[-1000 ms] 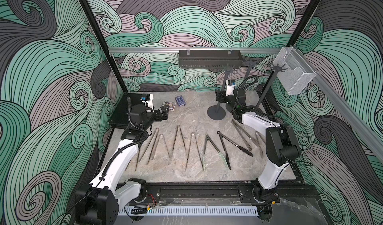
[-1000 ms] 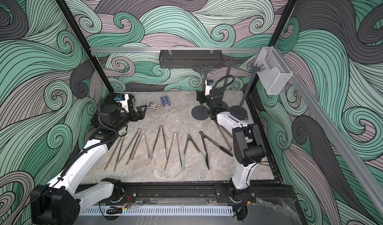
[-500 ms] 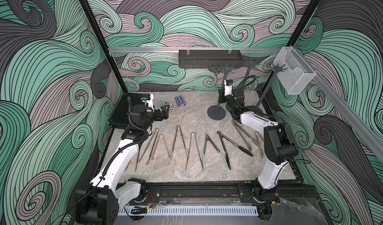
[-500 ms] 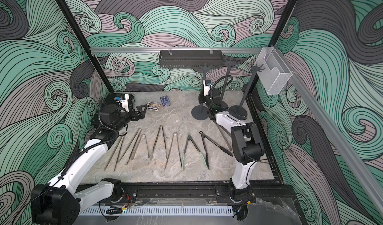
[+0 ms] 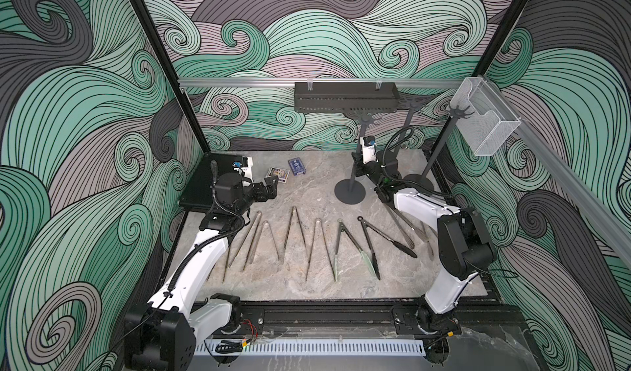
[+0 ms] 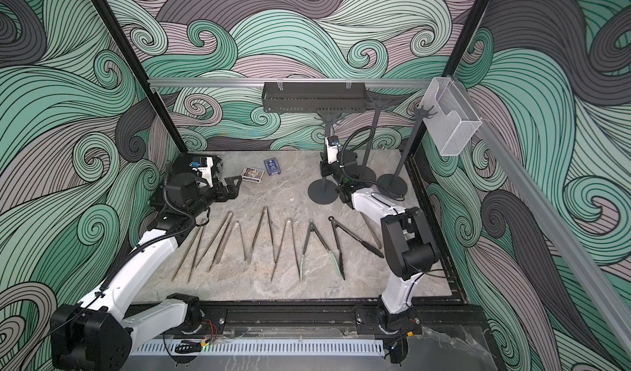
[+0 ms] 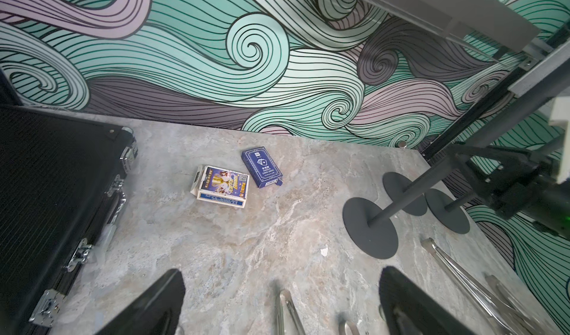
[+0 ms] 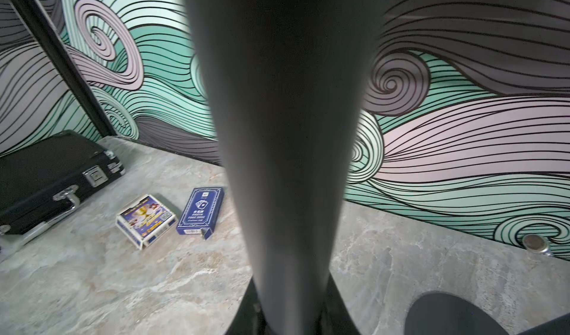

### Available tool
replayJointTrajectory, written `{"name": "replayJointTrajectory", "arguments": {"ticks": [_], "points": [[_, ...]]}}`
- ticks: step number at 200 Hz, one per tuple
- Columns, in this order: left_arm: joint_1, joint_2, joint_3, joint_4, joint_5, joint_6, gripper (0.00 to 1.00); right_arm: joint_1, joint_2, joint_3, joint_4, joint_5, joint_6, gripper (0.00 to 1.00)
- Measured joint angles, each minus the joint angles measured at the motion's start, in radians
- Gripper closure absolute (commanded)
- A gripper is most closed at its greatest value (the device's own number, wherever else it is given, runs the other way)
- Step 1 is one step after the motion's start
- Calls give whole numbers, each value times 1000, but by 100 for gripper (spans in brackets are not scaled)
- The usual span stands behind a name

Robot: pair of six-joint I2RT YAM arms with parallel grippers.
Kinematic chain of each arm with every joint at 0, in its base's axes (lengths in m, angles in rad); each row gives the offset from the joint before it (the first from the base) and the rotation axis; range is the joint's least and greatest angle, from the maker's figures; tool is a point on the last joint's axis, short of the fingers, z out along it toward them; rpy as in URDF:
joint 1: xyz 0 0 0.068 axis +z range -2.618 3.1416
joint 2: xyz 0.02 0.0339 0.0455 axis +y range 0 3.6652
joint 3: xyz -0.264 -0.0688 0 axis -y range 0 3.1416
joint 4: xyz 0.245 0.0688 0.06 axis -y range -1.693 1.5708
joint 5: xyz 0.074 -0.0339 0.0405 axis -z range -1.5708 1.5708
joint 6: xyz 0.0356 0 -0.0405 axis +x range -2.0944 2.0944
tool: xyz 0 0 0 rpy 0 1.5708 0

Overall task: Hang food tongs on kitchen utensil racks
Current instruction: Move the rack to the center of the board.

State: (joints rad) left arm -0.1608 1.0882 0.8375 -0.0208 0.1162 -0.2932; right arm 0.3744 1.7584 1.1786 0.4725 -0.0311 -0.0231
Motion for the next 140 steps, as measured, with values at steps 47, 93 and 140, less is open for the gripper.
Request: {"name": "replayJointTrajectory", "arguments": {"ticks": [47,93,140], "points": [[-2,-100,0,-118,-157,-72,2,113,-8,6,-16,-31,8,100],[-3,-212,8,-276,-251,-131,1,243,82,161,-28,-63,3,100],[-3,-255,43,-387,-242,-150,2,313,253,366,-29,-93,-22,100]]}}
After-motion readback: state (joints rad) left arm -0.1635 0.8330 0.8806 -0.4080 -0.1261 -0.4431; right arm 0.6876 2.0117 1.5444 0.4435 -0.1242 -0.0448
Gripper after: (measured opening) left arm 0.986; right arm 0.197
